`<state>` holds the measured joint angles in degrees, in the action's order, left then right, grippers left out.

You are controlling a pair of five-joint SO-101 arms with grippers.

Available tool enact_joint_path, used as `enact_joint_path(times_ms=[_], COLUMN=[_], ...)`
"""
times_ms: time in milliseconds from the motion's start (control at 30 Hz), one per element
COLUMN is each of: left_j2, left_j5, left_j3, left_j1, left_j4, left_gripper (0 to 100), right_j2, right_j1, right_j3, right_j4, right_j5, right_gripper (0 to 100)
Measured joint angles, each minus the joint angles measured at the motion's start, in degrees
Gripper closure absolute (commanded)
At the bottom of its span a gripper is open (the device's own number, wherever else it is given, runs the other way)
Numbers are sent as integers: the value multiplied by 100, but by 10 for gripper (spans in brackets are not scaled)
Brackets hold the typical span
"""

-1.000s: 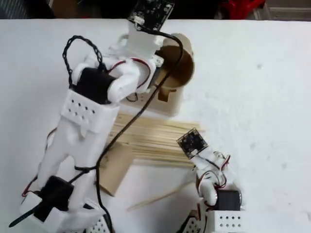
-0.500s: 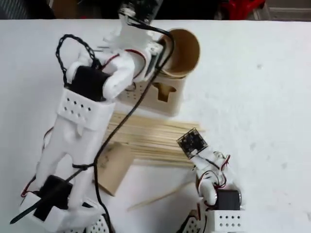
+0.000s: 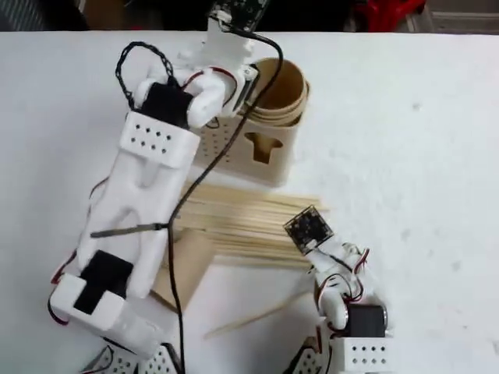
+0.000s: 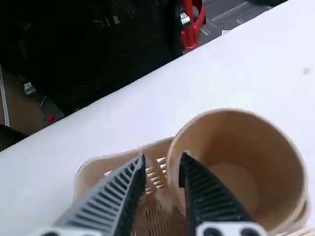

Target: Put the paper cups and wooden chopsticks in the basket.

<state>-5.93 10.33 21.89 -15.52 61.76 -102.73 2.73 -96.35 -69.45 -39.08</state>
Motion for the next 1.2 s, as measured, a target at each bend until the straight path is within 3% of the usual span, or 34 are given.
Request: enact_joint_path(times_ms=[533,800,967,1067,1200], left_j2=[-818,-220,448,1064,2338], left_j5=[26,62,826,993,1442], left_j3=[220,2321,3376,2910,1029], left_j1=[-9,176,308,633,835], left_j4=[193,2189,3824,4018,4062], left_gripper=[872,872,873,872,872], right_j2=[0,0,0,0,0], right_j1=[0,0,0,0,0], right_j3=[0,0,0,0,0], right_j4=[0,0,0,0,0], right_j5=[0,0,0,0,0], right_gripper=[905,905,905,905,905])
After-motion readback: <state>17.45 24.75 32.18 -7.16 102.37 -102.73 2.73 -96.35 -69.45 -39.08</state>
